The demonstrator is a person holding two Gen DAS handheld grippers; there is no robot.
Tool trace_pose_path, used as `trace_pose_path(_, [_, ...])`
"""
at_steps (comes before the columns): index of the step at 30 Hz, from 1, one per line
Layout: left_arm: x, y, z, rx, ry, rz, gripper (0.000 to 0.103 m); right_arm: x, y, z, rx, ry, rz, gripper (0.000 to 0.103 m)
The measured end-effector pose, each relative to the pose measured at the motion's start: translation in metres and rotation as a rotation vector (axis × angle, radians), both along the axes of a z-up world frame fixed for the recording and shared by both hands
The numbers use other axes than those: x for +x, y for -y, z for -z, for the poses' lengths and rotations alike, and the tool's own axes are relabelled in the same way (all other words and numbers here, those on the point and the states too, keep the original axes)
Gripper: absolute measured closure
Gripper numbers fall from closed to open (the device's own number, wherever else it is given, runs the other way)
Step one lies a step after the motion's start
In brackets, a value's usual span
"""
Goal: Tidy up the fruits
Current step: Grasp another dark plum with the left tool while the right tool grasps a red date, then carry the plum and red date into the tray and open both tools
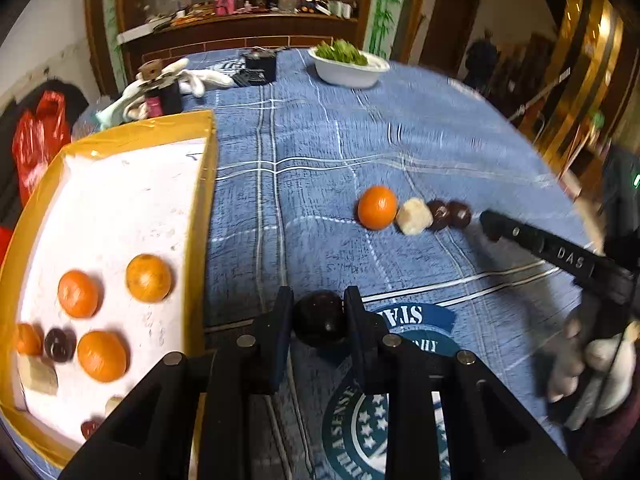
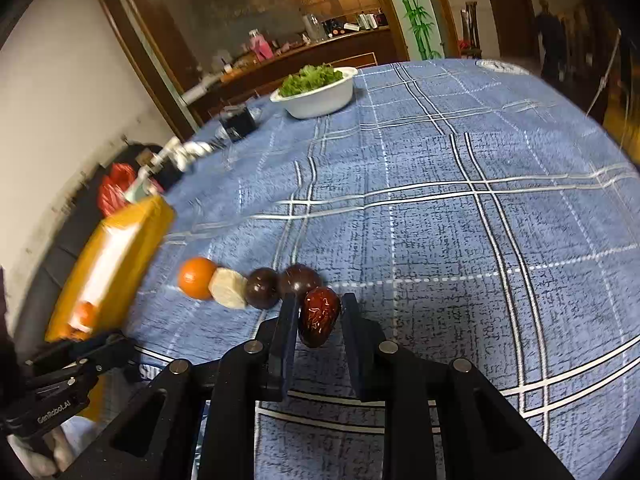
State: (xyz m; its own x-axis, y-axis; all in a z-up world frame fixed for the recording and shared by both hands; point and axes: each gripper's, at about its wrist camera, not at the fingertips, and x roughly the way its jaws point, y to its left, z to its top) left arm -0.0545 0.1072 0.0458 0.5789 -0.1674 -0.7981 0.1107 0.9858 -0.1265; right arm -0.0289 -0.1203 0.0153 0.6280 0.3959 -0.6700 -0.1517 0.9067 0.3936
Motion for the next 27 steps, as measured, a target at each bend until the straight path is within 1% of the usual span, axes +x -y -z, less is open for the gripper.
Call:
trace_pose_path(3, [-0.011, -0.013, -0.012, -0.060, 0.021, -0.015, 0.078, -0.004, 0.008, -0.001, 0.100, 0.003, -0.006, 0.080])
trace_pose_path(6, [-0.022, -0.026, -0.022, -0.081, 0.049, -0.033, 0.078, -0.011, 0.016, -0.001, 0.228, -0.020, -0.012, 0.079])
trace_pose_path(7, [-0.025, -0.031, -0.025, -0.090, 0.057, -0.042, 0.078, -0.015, 0.017, -0.002, 0.256, -0.025, -0.011, 0.079])
trace_pose_path(9, [-0.031, -0.041, -0.030, -0.110, 0.072, -0.059, 0.078, -0.027, 0.014, -0.004, 0.285, -0.030, -0.013, 0.079])
trace_pose_path(13, [-0.040, -0.065, -0.036, -0.148, 0.093, -0.104, 0.078, -0.048, 0.000, -0.014, 0.326, -0.037, -0.053, 0.079])
trace_pose_path(17, [-0.047, -0.096, -0.038, -0.176, 0.108, -0.167, 0.078, -0.055, -0.023, -0.028, 0.333, -0.042, -0.095, 0.079])
trace_pose_path(21, [-0.052, -0.134, -0.034, -0.188, 0.111, -0.249, 0.078, -0.057, -0.059, -0.042, 0.300, -0.037, -0.162, 0.079])
trace_pose_path(24, [-0.053, -0.163, -0.026, -0.228, 0.097, -0.303, 0.078, -0.053, -0.094, -0.050, 0.280, -0.044, -0.227, 0.079])
trace_pose_path(27, [-0.053, -0.184, -0.019, -0.275, 0.090, -0.328, 0.078, -0.050, -0.131, -0.054, 0.262, -0.054, -0.289, 0.078])
